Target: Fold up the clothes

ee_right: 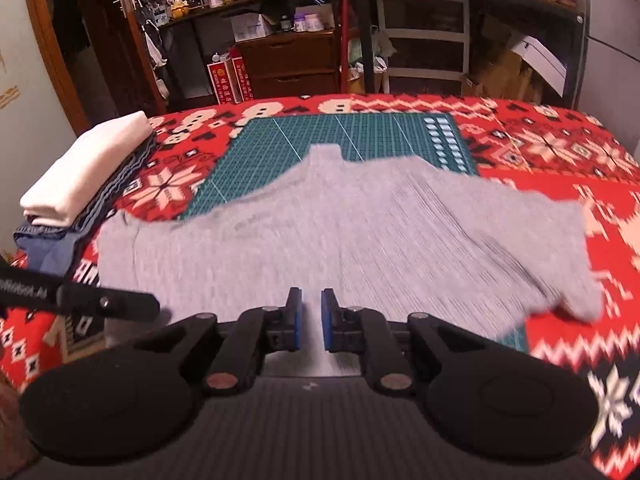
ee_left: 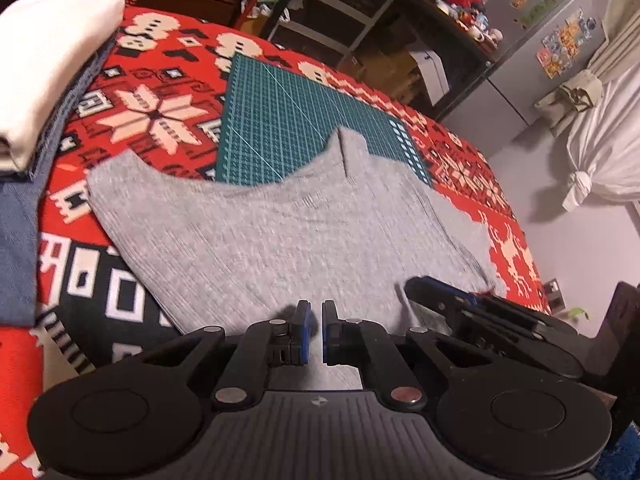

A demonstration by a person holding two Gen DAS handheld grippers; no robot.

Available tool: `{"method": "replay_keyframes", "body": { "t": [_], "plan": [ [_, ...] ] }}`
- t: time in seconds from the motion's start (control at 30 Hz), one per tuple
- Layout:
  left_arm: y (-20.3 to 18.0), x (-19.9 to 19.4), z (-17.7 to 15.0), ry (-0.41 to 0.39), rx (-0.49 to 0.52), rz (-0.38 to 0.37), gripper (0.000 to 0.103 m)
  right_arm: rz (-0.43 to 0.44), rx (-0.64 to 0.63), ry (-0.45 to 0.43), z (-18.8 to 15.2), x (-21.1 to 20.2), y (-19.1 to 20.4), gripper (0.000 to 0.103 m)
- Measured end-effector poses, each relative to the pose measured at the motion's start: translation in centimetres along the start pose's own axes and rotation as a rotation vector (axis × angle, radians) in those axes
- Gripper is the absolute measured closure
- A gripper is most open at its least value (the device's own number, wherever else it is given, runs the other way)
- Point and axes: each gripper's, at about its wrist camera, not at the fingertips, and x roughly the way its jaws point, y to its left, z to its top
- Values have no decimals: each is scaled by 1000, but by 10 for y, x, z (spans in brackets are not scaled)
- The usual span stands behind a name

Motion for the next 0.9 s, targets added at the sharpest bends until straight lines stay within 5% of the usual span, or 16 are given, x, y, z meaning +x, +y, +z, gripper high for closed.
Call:
{"method": "replay_keyframes", "body": {
  "t": [0.47,0.73,0.9],
  "plan": [
    [14,-5,3,-19,-24,19,99,-72,17,6,4,12,-22,91],
    [15,-3,3,-36,-15,28,96,-25,-95,-7,14,19,10,92],
    [21,-10,8,-68,-33,39,96,-72,-87,2,13,31,1,93]
  ]
}}
